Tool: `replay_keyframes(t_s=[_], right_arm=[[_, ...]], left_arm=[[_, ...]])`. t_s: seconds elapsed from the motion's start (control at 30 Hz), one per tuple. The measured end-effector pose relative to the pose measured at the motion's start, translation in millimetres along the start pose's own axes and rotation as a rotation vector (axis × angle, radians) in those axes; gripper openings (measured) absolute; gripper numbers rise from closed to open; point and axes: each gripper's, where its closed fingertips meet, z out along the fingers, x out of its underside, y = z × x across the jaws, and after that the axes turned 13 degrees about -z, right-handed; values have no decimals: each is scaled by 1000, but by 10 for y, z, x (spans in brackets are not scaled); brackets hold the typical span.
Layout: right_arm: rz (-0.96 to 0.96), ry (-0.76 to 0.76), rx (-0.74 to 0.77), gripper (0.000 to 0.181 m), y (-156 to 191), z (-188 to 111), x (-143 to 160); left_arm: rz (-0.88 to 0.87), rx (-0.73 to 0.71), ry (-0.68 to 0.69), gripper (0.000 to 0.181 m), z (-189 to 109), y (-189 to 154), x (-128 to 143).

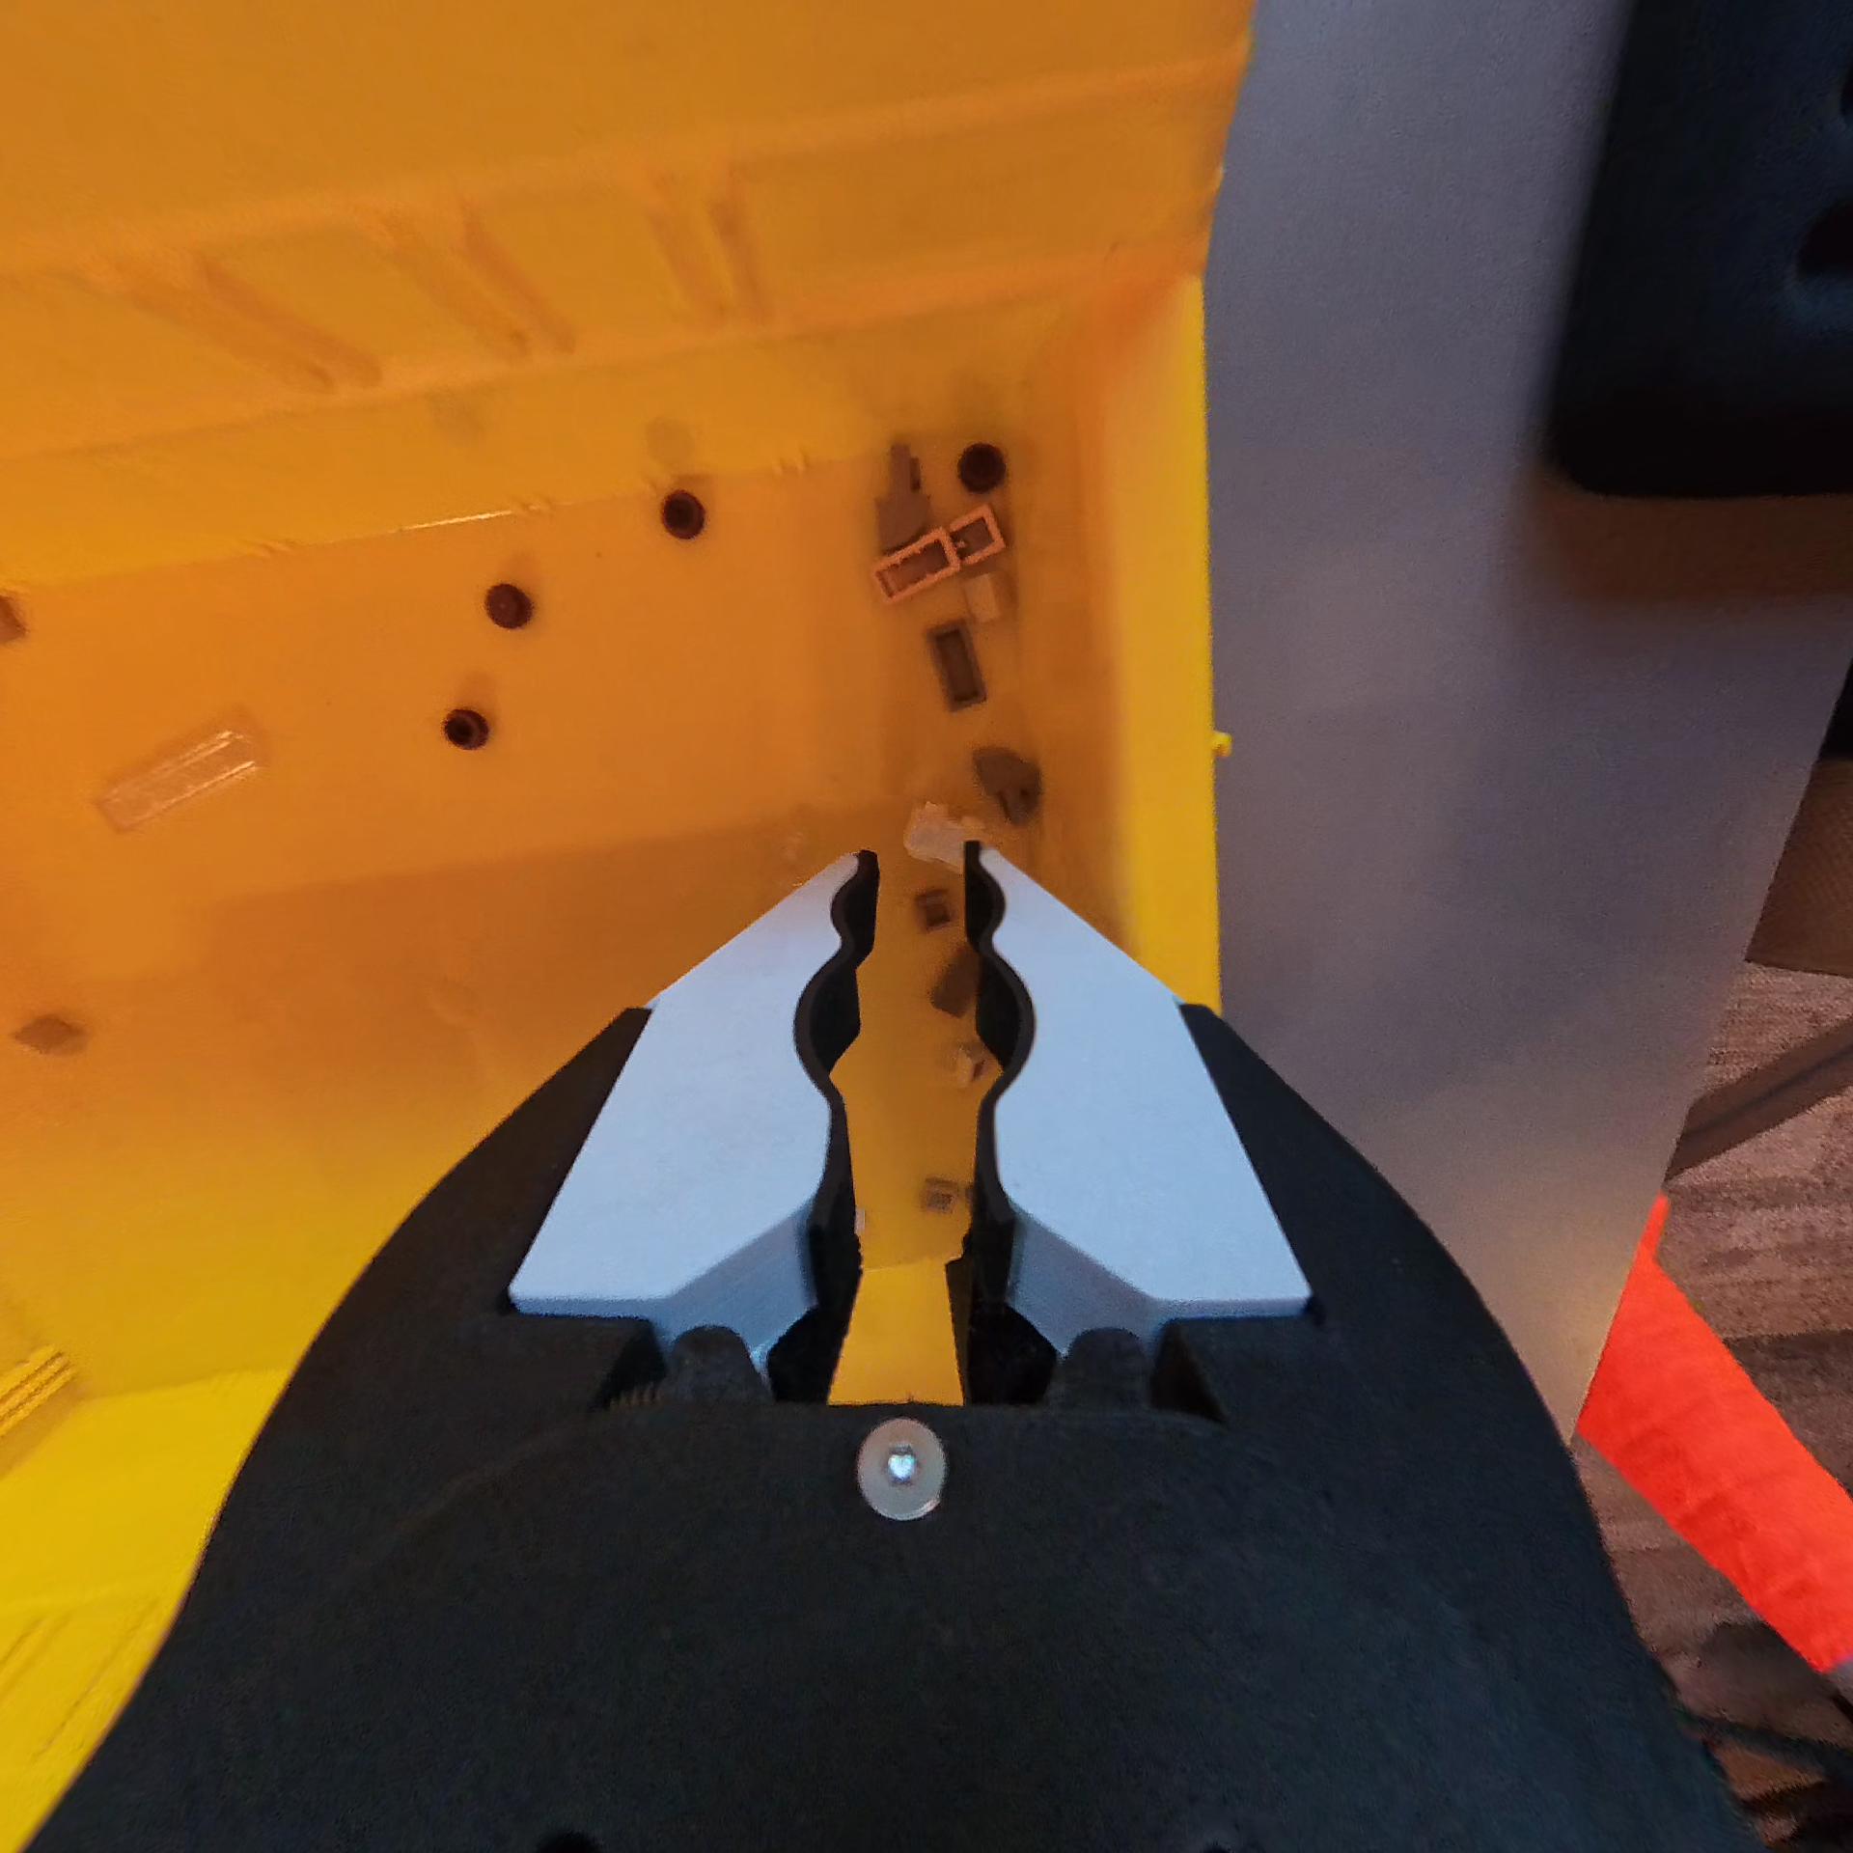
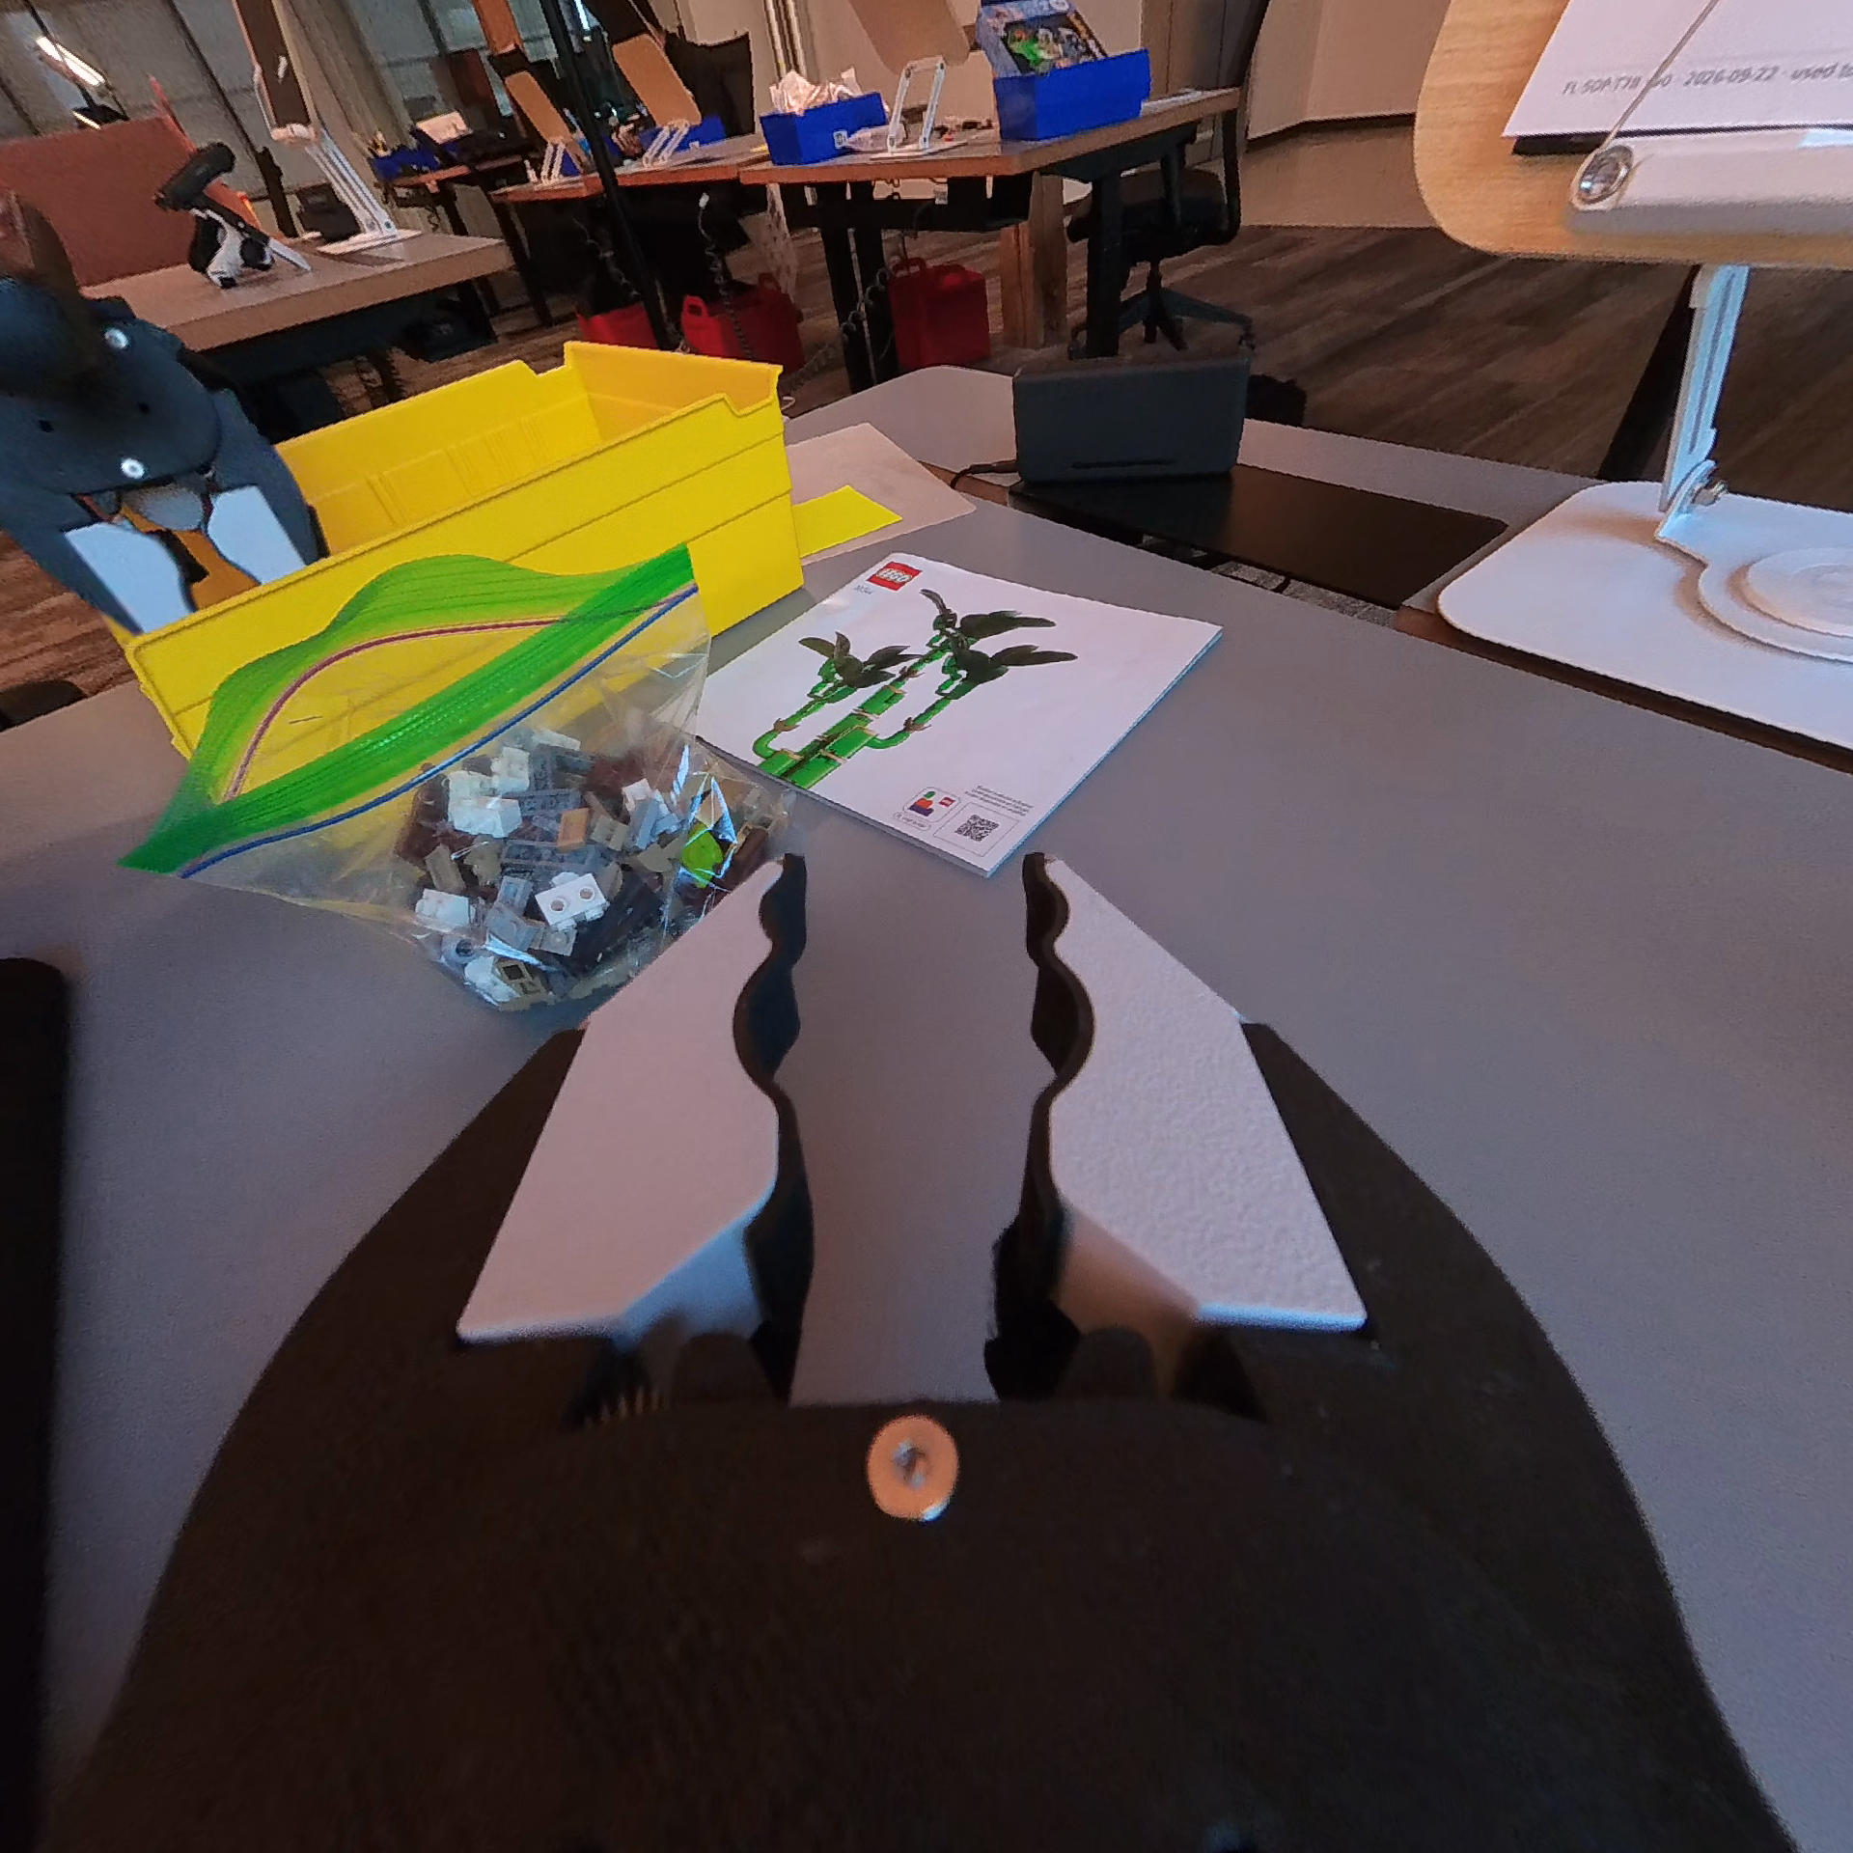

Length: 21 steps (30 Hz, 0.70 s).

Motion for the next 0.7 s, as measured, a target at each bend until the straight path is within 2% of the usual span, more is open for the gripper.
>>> replay_keyframes(t_s=[0.13, 0.27, 0.4, 0.6, 0.63, 0.7], right_arm=[[-16, 16, -8, 43, 30, 13, 19], [-37, 28, -13, 43, 56, 23, 25], [-45, 38, -26, 43, 88, 38, 32], [-64, 41, -26, 43, 107, 29, 16], [-64, 39, -26, 43, 108, 25, 10], [-62, 30, -25, 43, 103, 14, -12]], left_arm=[[-95, -76, -29, 16, -40, 224, -35], [-170, -14, -138, 23, -145, 178, -176], [-82, -37, -98, 27, -83, 119, -133], [-39, -81, -42, 13, 50, 164, -79], [-38, -75, -31, 3, 43, 153, -67], [-17, -121, -41, 0, -71, 197, -96]])
